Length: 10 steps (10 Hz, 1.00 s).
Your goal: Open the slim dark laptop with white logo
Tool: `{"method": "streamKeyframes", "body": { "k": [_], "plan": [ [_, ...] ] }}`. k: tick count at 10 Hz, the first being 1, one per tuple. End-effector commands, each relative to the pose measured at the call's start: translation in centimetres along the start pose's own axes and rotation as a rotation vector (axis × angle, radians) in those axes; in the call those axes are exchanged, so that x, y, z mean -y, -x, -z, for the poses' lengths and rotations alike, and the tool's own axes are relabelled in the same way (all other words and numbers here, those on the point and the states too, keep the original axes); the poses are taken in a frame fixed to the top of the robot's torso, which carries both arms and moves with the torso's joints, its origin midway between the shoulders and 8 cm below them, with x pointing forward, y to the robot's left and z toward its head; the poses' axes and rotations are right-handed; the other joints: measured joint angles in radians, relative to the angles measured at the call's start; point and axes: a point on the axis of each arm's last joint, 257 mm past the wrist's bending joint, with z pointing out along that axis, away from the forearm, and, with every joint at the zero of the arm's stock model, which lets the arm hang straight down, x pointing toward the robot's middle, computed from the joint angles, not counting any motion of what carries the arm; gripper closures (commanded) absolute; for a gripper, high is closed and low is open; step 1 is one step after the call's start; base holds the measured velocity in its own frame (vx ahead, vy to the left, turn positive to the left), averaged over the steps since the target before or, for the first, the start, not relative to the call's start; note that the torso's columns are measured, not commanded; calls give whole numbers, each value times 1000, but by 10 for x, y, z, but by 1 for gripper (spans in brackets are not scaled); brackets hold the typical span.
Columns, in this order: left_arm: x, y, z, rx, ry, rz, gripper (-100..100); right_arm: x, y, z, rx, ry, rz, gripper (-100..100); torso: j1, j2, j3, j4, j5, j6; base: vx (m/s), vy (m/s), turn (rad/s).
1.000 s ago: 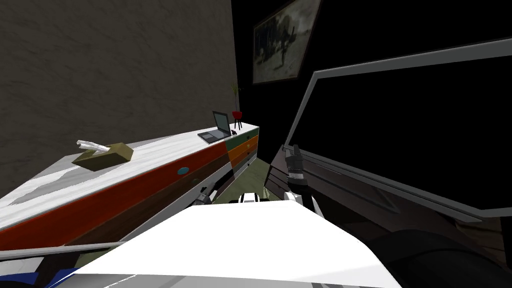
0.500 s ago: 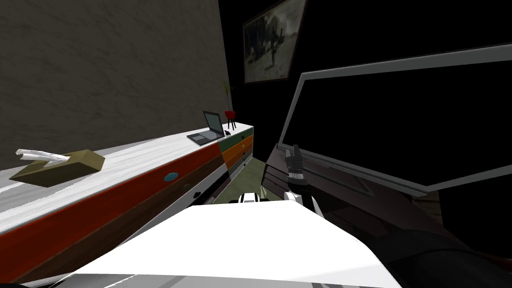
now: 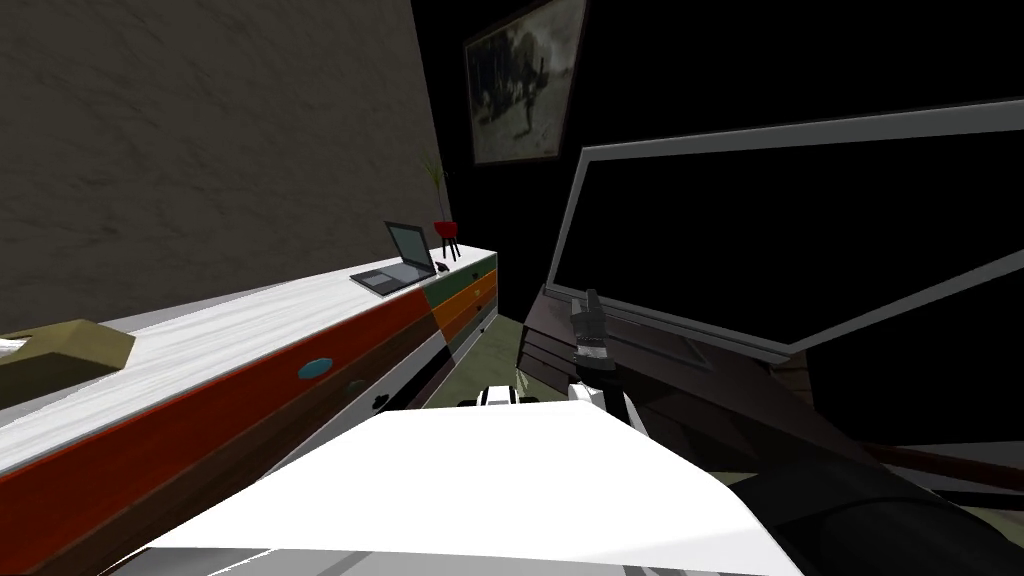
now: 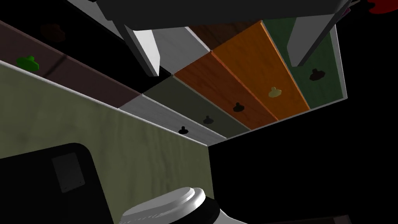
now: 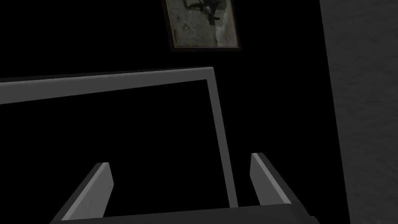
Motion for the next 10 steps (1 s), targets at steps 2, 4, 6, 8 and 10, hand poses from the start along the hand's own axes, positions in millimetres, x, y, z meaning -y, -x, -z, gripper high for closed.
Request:
{"method": "streamKeyframes", "body": {
  "k": [2, 4, 6, 8, 10],
  "plan": [
    [-48, -22, 42, -91, 159, -27, -100, 0, 0, 0, 0, 0, 0, 0, 0, 0, 0, 0, 0, 0, -3, -8, -119],
    [-87, -40, 86, -164, 297, -36, -100, 0, 0, 0, 0, 0, 0, 0, -1, 0, 0, 0, 0, 2, -2, -16, -301],
    [-117, -57, 131, -226, 419, -37, -100, 0, 0, 0, 0, 0, 0, 0, -1, 0, 0, 0, 0, 1, 0, -15, -311],
    [-123, -53, 142, -260, 444, -66, -100, 0, 0, 0, 0, 0, 0, 0, 0, 0, 0, 0, 0, 0, 0, -1, 18],
    [-148, -69, 195, -329, 570, -66, -100, 0, 0, 0, 0, 0, 0, 0, -1, 0, 0, 0, 0, 2, 2, -9, -328]
  ]
}}
